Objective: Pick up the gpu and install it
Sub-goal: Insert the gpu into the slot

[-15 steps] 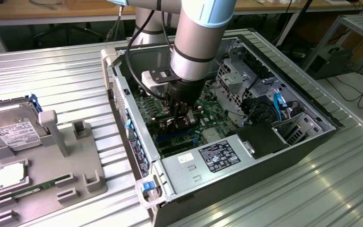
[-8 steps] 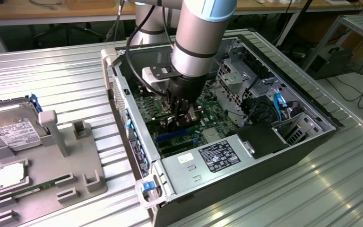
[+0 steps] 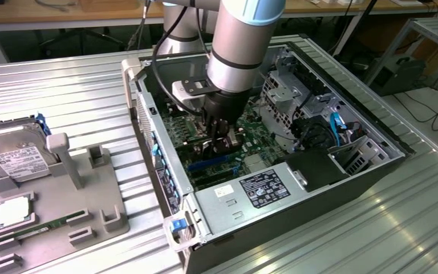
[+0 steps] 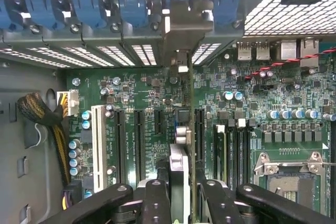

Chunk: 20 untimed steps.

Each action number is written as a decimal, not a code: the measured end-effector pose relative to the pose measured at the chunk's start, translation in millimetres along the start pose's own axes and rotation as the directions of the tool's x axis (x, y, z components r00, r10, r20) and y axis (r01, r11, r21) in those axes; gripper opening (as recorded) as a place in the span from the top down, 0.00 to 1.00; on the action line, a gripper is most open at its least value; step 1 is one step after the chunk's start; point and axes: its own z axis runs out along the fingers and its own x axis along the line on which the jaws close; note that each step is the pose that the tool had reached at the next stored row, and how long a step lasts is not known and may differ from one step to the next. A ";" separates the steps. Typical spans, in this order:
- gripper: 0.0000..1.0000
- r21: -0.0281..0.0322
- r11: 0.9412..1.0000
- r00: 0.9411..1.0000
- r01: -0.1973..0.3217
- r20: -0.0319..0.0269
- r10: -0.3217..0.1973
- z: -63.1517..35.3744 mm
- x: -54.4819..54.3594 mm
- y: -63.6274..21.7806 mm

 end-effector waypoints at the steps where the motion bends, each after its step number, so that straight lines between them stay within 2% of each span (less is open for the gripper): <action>1: 0.72 0.001 1.000 1.000 0.000 0.000 0.000 -0.1 0.0 -0.1; 12: 0.72 0.001 1.000 1.000 0.000 0.000 0.000 -0.8 -0.1 -4.6; 14: 0.72 0.005 1.000 1.000 0.000 0.000 0.000 -0.8 -0.2 -4.8; 18: 0.72 0.017 1.000 1.000 0.000 0.000 0.000 -2.0 -0.2 -4.8; 20: 0.72 0.019 1.000 1.000 0.000 0.000 0.000 -2.9 -0.2 -4.7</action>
